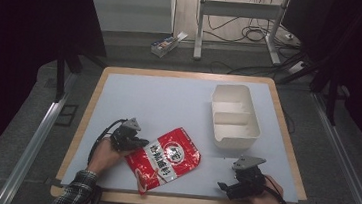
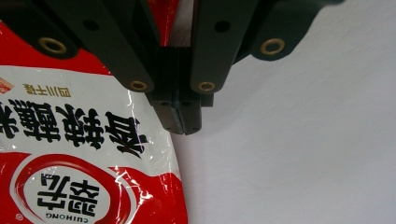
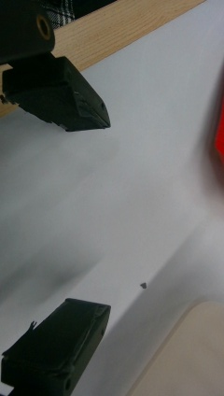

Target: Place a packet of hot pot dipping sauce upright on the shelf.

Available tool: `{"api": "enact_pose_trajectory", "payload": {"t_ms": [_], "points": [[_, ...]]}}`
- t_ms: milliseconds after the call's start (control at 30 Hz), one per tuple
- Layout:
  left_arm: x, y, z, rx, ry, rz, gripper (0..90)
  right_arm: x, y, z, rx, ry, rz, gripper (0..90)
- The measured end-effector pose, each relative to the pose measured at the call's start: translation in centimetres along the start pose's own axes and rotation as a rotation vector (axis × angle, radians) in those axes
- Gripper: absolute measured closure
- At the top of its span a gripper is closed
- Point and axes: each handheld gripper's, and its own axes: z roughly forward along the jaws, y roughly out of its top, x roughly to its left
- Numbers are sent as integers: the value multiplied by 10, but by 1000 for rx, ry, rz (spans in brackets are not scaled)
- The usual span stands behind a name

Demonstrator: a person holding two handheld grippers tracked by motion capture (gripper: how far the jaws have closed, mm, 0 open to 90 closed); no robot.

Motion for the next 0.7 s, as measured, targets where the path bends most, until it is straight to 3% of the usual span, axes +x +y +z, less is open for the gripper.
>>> {"api": "enact_pose_trajectory", "payload": {"t_ms": [167, 300, 400, 467, 700], "points": [[-10, 6, 5, 22, -30, 32, 900, 0, 0, 0, -3, 0, 4, 94], [-11, 6, 6, 14, -41, 29, 900, 0, 0, 0, -6, 6, 9, 94], [-9, 4, 3, -8, 20, 28, 899, 1, 1, 0, -7, 14, 9, 89], [-10, 2, -5, -63, 67, 17, 804, 2, 1, 1, -10, 31, 16, 82], [-18, -4, -13, -120, 142, 30, 583, 7, 3, 5, -15, 77, 23, 45]]}}
